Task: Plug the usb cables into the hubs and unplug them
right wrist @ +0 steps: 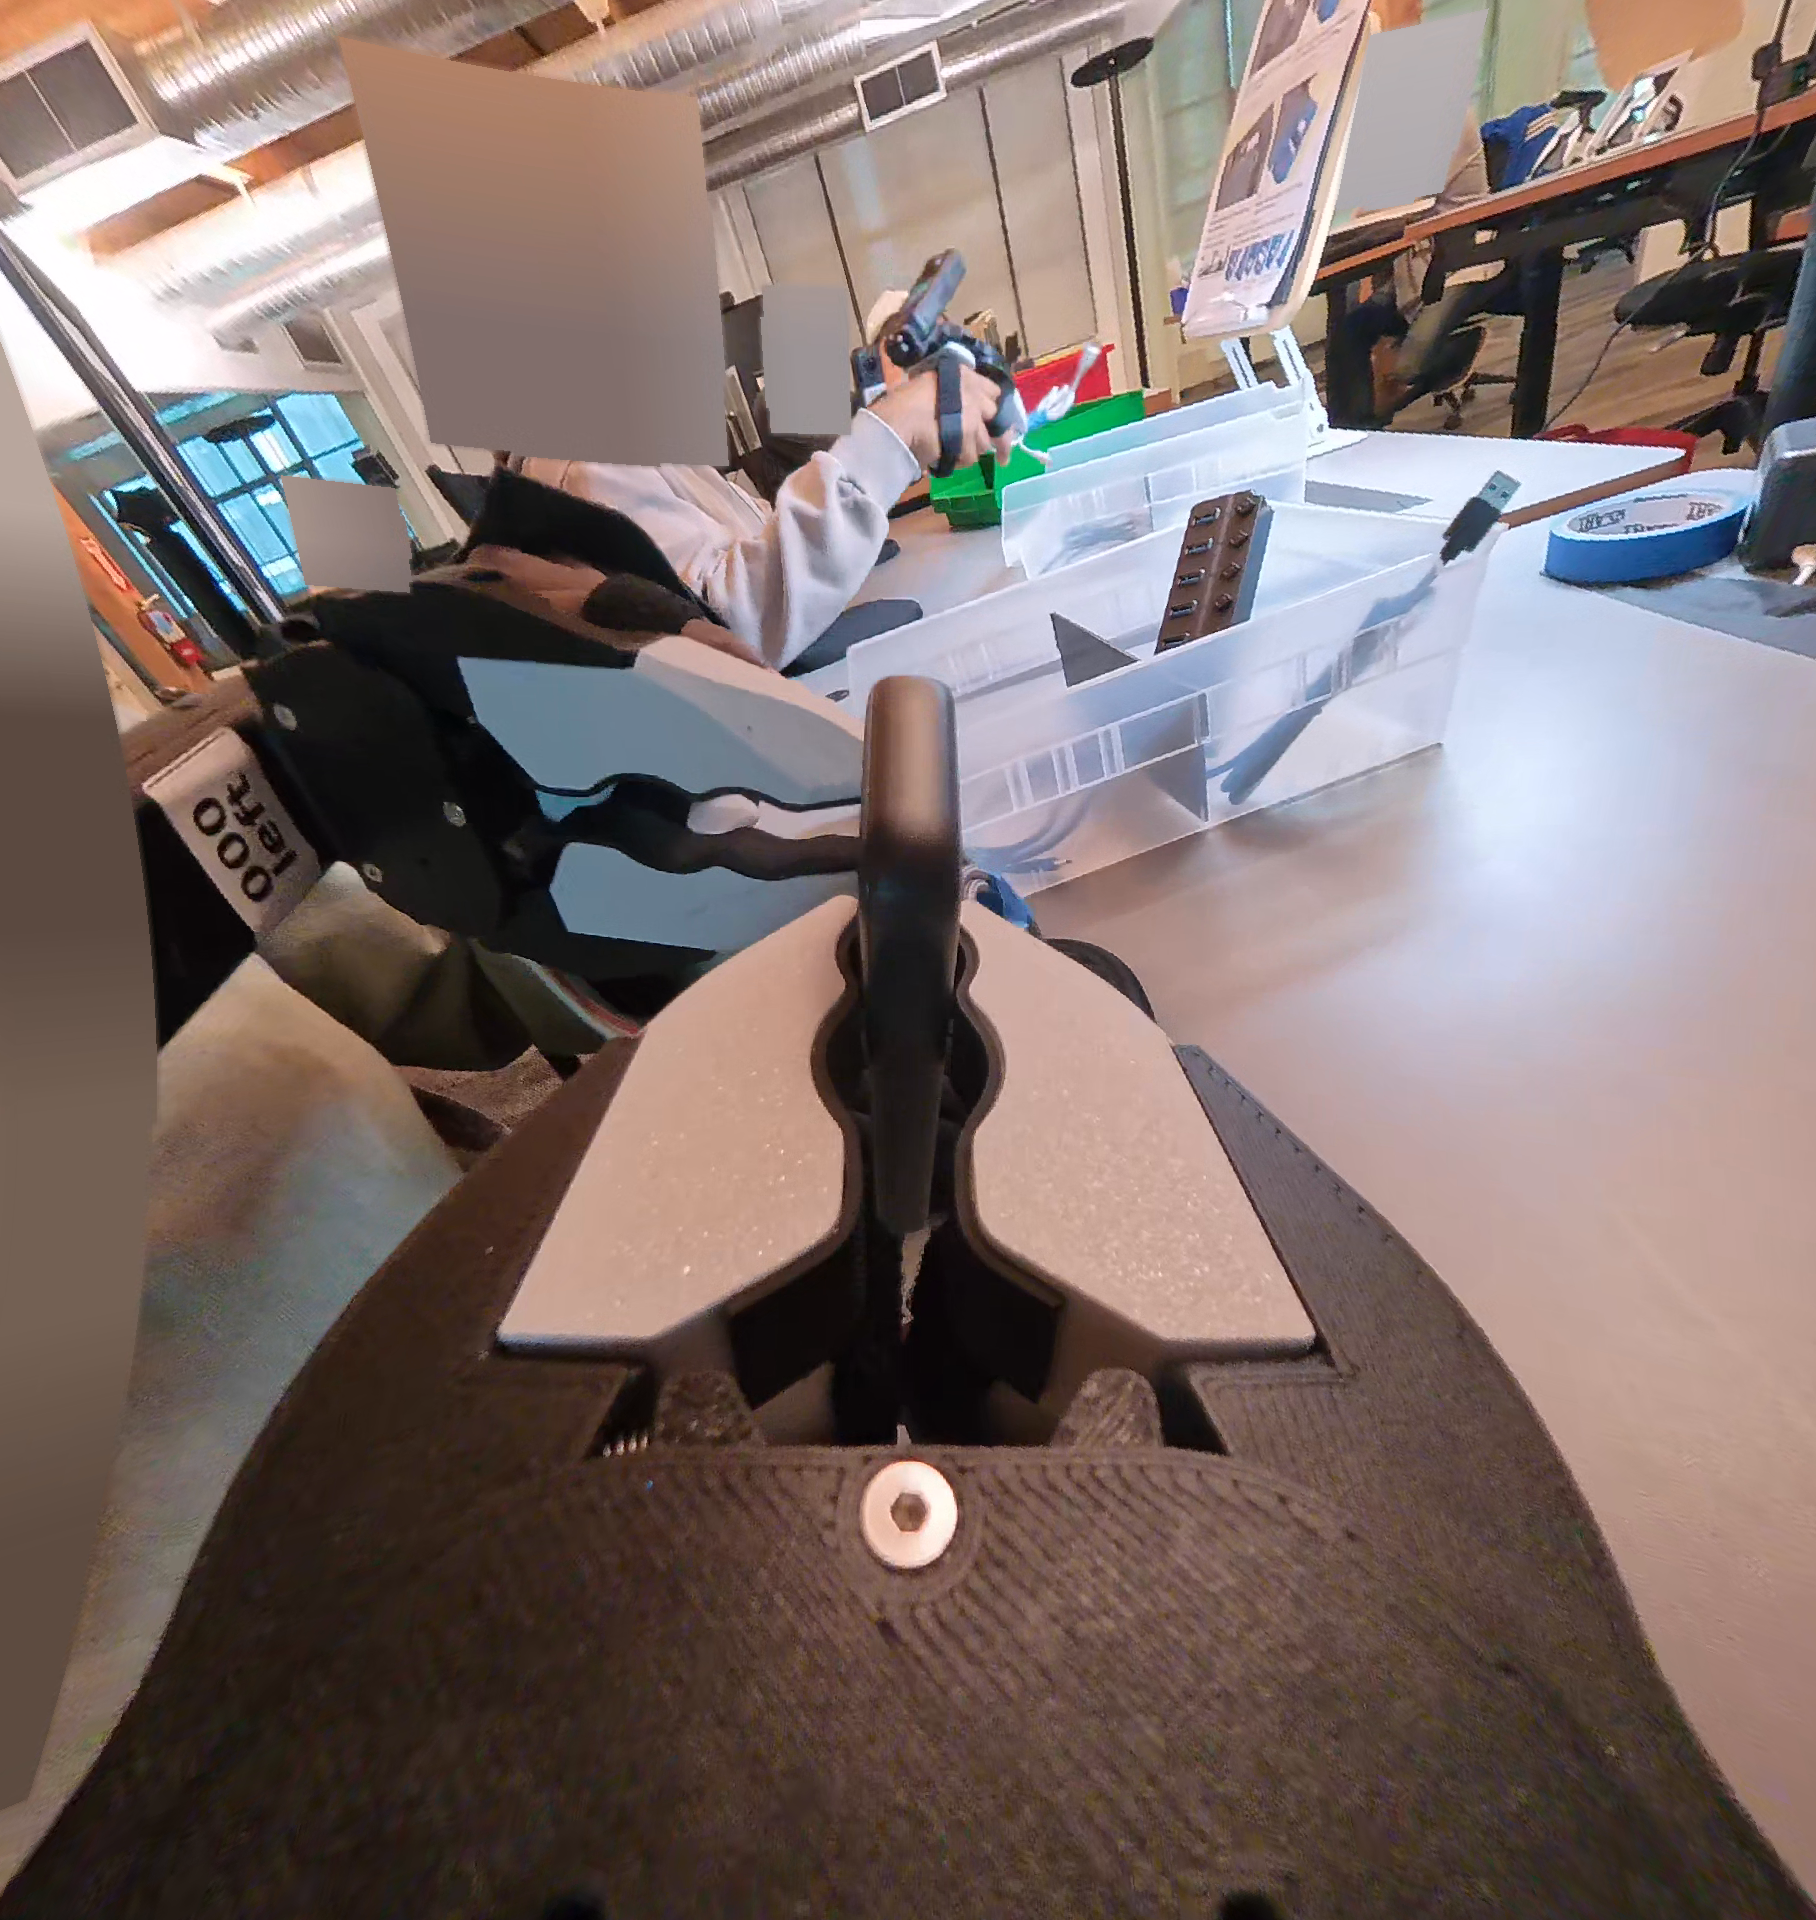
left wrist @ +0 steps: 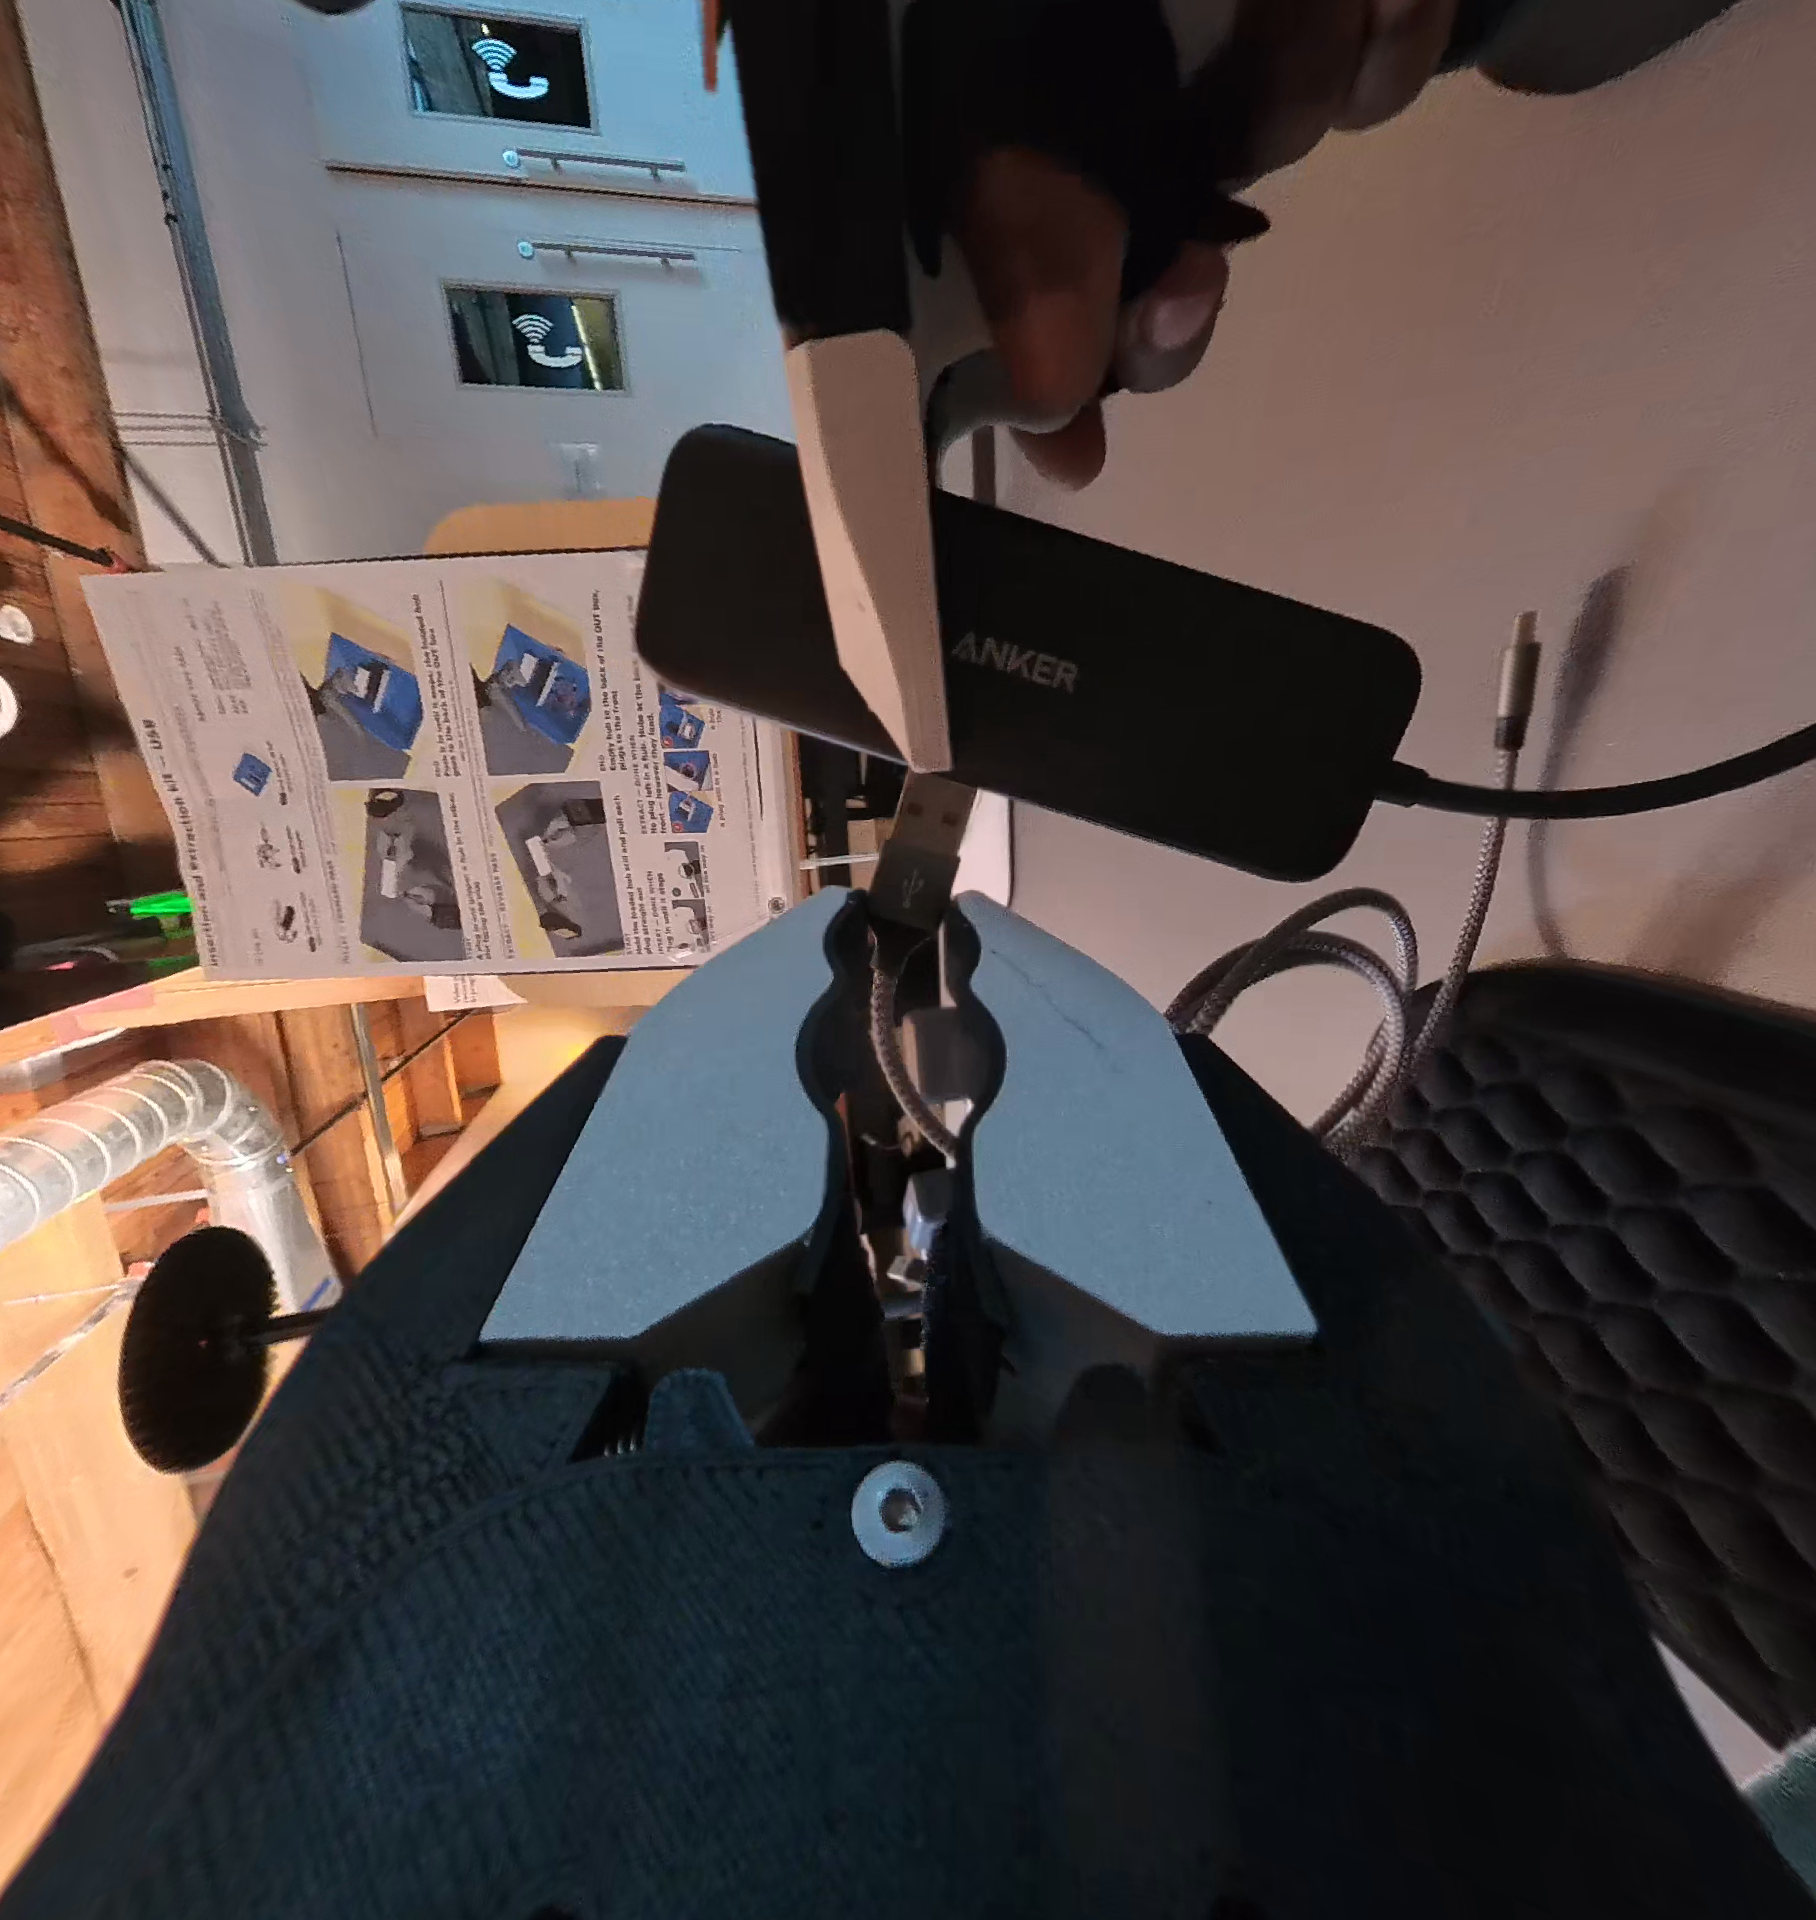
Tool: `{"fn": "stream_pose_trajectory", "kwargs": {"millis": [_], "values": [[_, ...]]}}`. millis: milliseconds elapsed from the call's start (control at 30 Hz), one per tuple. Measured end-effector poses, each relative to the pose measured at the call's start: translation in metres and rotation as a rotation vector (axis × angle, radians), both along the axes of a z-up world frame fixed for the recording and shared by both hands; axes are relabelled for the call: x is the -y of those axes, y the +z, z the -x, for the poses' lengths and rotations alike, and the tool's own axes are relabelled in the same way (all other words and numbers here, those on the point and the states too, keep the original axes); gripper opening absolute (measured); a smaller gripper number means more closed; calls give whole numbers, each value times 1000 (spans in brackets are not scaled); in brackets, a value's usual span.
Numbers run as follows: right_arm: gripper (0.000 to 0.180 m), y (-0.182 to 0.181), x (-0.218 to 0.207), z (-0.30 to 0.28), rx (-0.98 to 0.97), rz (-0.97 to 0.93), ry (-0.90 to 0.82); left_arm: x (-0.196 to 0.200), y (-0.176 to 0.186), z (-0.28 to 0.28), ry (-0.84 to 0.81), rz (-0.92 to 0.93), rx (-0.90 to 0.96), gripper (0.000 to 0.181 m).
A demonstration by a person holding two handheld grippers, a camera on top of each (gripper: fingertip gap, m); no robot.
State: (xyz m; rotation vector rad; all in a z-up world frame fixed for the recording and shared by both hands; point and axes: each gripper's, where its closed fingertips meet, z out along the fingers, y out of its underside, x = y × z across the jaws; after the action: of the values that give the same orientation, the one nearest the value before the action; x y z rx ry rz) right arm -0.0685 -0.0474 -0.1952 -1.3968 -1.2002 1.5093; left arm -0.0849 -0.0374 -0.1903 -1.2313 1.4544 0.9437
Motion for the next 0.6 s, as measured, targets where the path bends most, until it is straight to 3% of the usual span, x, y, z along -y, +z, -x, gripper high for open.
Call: {"fn": "stream_pose_trajectory", "kwargs": {"millis": [333,467,600], "values": [[13,2,2,1,-34,-48,-14,0,-2,-5,-29,2,49,14],[13,7,7,1,-88,-56,-3,5,1,-15,-131,60,215,13],[12,12,8,2,-96,-132,-51,2,6,-13,-115,36,270,14]]}}
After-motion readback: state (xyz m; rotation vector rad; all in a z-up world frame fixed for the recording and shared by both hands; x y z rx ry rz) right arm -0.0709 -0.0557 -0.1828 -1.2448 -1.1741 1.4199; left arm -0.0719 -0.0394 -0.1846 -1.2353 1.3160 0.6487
